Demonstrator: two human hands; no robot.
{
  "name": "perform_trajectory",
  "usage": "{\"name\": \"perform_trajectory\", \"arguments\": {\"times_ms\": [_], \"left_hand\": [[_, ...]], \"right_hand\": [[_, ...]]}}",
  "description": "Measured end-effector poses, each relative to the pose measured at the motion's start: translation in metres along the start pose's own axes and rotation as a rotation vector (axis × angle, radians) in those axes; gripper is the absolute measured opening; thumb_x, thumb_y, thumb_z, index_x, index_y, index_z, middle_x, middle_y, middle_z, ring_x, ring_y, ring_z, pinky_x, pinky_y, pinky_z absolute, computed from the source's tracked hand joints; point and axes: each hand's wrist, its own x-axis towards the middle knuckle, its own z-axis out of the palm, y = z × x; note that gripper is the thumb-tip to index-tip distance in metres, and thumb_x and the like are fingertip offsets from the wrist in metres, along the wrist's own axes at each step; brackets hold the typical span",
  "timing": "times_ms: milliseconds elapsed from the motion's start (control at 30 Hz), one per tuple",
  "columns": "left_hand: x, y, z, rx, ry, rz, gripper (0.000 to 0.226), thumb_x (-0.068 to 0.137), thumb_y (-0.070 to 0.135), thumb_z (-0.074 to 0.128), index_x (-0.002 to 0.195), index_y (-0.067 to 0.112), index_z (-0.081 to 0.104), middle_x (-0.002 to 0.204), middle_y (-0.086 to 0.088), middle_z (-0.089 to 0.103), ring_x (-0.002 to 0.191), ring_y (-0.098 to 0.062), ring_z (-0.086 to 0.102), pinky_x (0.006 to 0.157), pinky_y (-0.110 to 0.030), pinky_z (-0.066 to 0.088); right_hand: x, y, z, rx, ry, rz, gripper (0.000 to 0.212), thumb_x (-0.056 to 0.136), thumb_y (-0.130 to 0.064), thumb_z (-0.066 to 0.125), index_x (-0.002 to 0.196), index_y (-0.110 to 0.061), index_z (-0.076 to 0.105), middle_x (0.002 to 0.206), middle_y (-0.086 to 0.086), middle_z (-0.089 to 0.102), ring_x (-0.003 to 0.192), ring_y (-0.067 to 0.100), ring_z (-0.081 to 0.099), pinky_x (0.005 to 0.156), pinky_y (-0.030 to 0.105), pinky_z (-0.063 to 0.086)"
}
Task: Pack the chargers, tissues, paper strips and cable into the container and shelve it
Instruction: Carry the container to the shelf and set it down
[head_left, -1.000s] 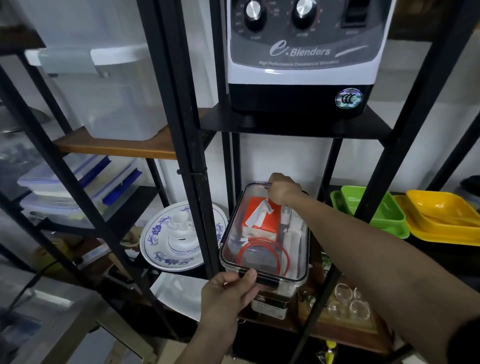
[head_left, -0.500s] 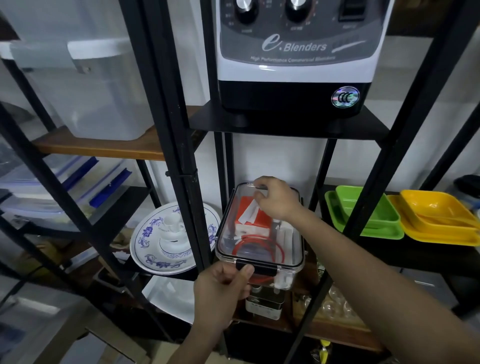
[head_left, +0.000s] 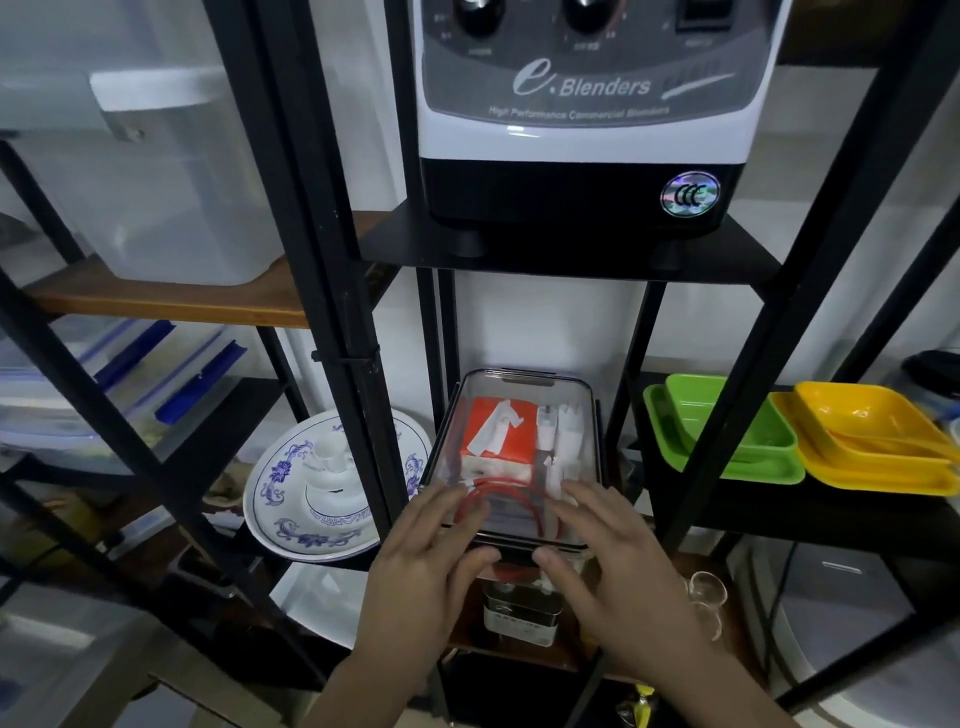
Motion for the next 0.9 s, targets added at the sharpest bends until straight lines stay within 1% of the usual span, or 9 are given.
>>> {"name": "perform_trajectory", "arguments": {"times_ms": [133,233,300,367,433,500,567,700,900], "left_hand": [[0.013,0.001,-0.003,0.14,-0.066,0.044,0.05,0.089,0.051,0.046,0.114,0.019,0.074,0.121,-0.001,0.071,0.117,-0.026,0.064,0.09,-0.041,0.057],[0.028,0.002,0.0,0.206,-0.111,0.068,0.04,0.079,0.043,0.065,0.105,0.016,0.077,0.11,-0.002,0.075,0.11,-0.026,0.068,0.082,-0.04,0.06],[0.04,0.0,0.004,0.203,-0.192,0.026,0.041,0.067,0.032,0.085,0.103,0.014,0.077,0.109,-0.004,0.076,0.108,-0.029,0.069,0.072,-0.043,0.063],[0.054,-0.005,0.01,0.235,-0.285,-0.02,0.045,0.066,0.028,0.088,0.107,0.017,0.075,0.115,-0.004,0.074,0.113,-0.03,0.067,0.068,-0.045,0.063],[0.066,-0.01,0.018,0.276,-0.352,-0.046,0.044,0.08,0.027,0.079,0.121,0.02,0.068,0.131,-0.003,0.066,0.128,-0.029,0.057,0.082,-0.047,0.059],[0.077,-0.015,0.026,0.295,-0.409,-0.051,0.047,0.092,0.024,0.066,0.138,0.022,0.054,0.149,-0.003,0.05,0.143,-0.027,0.037,0.103,-0.043,0.045],[0.088,-0.017,0.03,0.32,-0.463,-0.072,0.051,0.099,0.024,0.055,0.148,0.023,0.04,0.159,-0.001,0.033,0.151,-0.023,0.018,0.113,-0.038,0.033],[0.107,-0.009,0.029,0.351,-0.551,-0.103,0.051,0.104,0.028,0.044,0.152,0.022,0.03,0.163,-0.002,0.024,0.152,-0.02,0.01,0.116,-0.035,0.022],[0.109,-0.013,0.03,0.33,-0.503,-0.081,0.049,0.104,0.031,0.041,0.152,0.022,0.032,0.161,-0.001,0.029,0.151,-0.02,0.014,0.116,-0.033,0.022]], "right_hand": [[0.006,0.005,0.007,-0.099,-0.032,0.026,0.055,0.093,-0.054,0.043,0.134,-0.021,0.056,0.138,0.001,0.058,0.133,0.02,0.049,0.113,0.043,0.033],[0.019,0.006,0.006,-0.129,-0.051,0.051,0.053,0.092,-0.048,0.045,0.132,-0.016,0.059,0.136,0.006,0.06,0.132,0.026,0.051,0.112,0.041,0.031],[0.031,0.008,0.007,-0.117,-0.086,0.068,0.05,0.094,-0.043,0.049,0.136,-0.015,0.055,0.144,0.008,0.053,0.139,0.025,0.041,0.117,0.035,0.021],[0.044,0.012,0.009,-0.111,-0.128,0.071,0.049,0.097,-0.037,0.051,0.141,-0.015,0.049,0.151,0.009,0.043,0.145,0.024,0.03,0.121,0.034,0.012],[0.056,0.016,0.011,-0.121,-0.154,0.076,0.049,0.099,-0.034,0.05,0.143,-0.013,0.047,0.154,0.01,0.038,0.147,0.024,0.024,0.123,0.036,0.009],[0.067,0.019,0.014,-0.131,-0.163,0.081,0.047,0.099,-0.031,0.05,0.142,-0.011,0.047,0.154,0.011,0.038,0.147,0.026,0.023,0.122,0.037,0.009],[0.076,0.024,0.017,-0.145,-0.168,0.087,0.046,0.099,-0.03,0.05,0.141,-0.01,0.047,0.153,0.012,0.038,0.147,0.026,0.023,0.122,0.038,0.01],[0.09,0.034,0.02,-0.145,-0.189,0.104,0.049,0.099,-0.031,0.049,0.145,-0.013,0.043,0.156,0.012,0.034,0.149,0.025,0.019,0.123,0.038,0.01],[0.094,0.038,0.022,-0.162,-0.183,0.088,0.054,0.1,-0.032,0.048,0.15,-0.014,0.034,0.16,0.011,0.025,0.15,0.023,0.013,0.12,0.032,0.002]]}}
